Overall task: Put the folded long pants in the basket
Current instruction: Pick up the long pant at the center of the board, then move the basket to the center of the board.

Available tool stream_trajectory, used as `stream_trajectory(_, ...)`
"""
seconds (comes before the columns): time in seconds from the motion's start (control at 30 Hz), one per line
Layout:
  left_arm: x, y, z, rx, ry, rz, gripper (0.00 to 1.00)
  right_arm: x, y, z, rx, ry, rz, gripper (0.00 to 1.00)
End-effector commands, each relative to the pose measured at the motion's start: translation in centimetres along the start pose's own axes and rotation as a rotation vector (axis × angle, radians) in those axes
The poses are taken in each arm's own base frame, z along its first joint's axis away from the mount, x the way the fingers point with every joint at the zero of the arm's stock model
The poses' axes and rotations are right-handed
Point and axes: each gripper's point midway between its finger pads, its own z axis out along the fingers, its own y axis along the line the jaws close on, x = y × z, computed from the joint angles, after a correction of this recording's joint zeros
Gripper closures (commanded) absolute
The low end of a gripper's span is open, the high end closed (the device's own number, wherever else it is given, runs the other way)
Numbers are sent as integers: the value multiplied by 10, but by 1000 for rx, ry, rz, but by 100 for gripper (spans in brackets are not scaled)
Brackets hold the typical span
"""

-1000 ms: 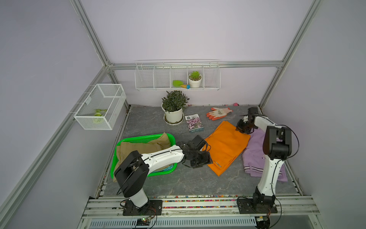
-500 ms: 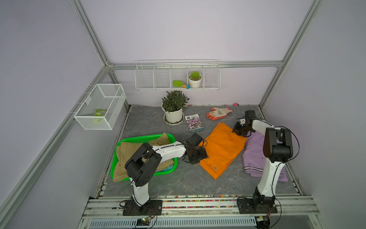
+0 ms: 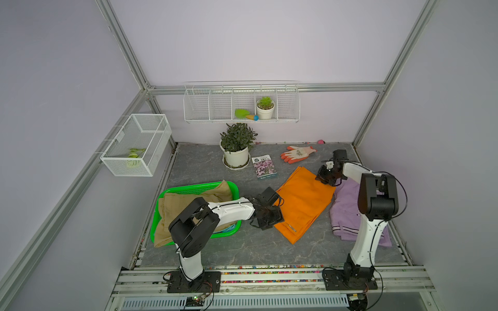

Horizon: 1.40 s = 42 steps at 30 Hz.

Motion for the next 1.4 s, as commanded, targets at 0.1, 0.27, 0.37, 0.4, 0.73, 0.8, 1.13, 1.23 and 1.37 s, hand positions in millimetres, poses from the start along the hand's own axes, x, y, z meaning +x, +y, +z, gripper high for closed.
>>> stream_trajectory(0.1,-5,17,27,-57,-9,-37,34,21,-3,4,19,66,-12,100)
stream_trajectory(0.27,-16,28,27,-113,-70,-26,46,23,-1,4,15,70,-17,100)
stream_trajectory(0.37,-25,29,22,-151,-97,-7,59,23,1,2,17,66,-25,100)
stream_trajectory(0.4,-28,28,20,-158,-109,-4,64,23,2,1,14,65,-28,100)
stream_trajectory(0.73,-42,6,-36,-171,-188,75,100,24,30,-37,-31,-2,-67,100)
stream_trajectory(0.8,-43,-8,-56,-149,-197,105,100,25,36,-54,-39,-26,-75,100)
stream_trajectory(1.13,-45,-21,-181,-173,-263,187,100,61,72,-112,-139,-65,-125,100)
stream_trajectory(1.23,-48,1,-218,-248,-296,190,100,78,94,-121,-203,-56,-130,100)
stream_trajectory(1.37,-58,47,-266,-337,-330,137,100,111,145,-132,-305,-62,-177,100)
